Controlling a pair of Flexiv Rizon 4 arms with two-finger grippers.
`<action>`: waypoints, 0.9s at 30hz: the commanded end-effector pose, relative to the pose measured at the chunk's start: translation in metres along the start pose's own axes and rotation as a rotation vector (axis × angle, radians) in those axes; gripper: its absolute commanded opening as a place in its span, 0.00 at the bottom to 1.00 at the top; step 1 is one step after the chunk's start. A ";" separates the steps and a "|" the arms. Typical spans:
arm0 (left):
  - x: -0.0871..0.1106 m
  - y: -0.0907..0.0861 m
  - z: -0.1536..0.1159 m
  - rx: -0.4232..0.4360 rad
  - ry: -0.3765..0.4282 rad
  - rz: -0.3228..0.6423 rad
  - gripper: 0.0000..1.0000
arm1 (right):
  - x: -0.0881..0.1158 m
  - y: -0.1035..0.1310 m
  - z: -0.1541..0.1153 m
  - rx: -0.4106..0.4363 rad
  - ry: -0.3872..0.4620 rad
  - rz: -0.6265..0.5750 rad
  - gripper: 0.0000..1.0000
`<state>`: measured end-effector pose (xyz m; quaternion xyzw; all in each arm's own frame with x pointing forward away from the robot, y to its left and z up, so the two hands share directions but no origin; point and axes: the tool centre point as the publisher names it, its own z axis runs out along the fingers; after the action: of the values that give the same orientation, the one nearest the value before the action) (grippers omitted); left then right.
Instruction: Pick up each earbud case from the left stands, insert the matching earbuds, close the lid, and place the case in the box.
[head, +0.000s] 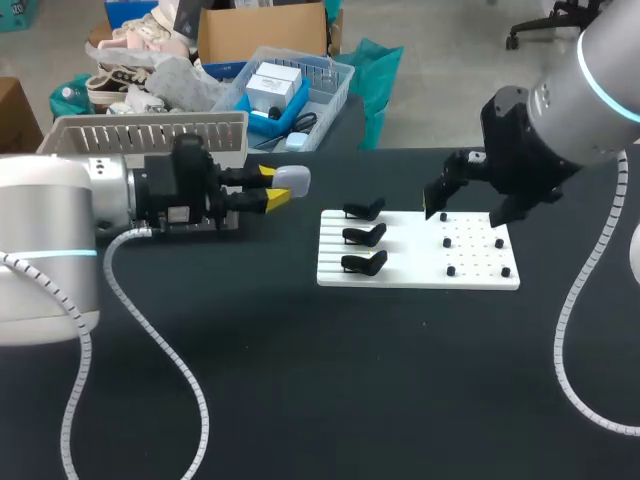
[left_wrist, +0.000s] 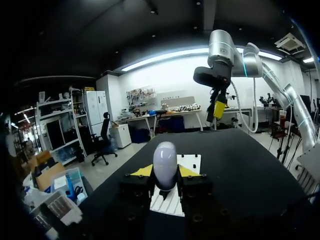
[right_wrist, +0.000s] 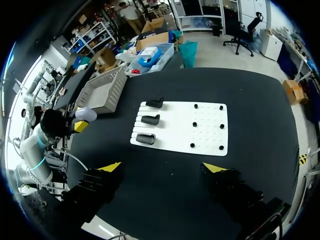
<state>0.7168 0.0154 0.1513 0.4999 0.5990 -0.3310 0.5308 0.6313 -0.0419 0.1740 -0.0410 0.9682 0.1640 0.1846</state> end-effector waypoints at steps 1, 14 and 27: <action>-0.003 0.005 -0.021 -0.062 0.015 -0.008 0.00 | 0.003 0.000 0.000 0.003 -0.010 0.002 1.00; 0.030 0.050 -0.055 -0.279 0.050 -0.112 0.00 | 0.003 0.000 0.000 0.003 -0.010 0.002 1.00; 0.054 0.080 -0.091 -0.402 0.147 -0.149 0.00 | 0.003 0.000 0.000 0.003 -0.010 0.002 1.00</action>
<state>0.7709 0.1335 0.1253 0.3899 0.7095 -0.2460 0.5330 0.6310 -0.0416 0.1741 -0.0407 0.9681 0.1633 0.1856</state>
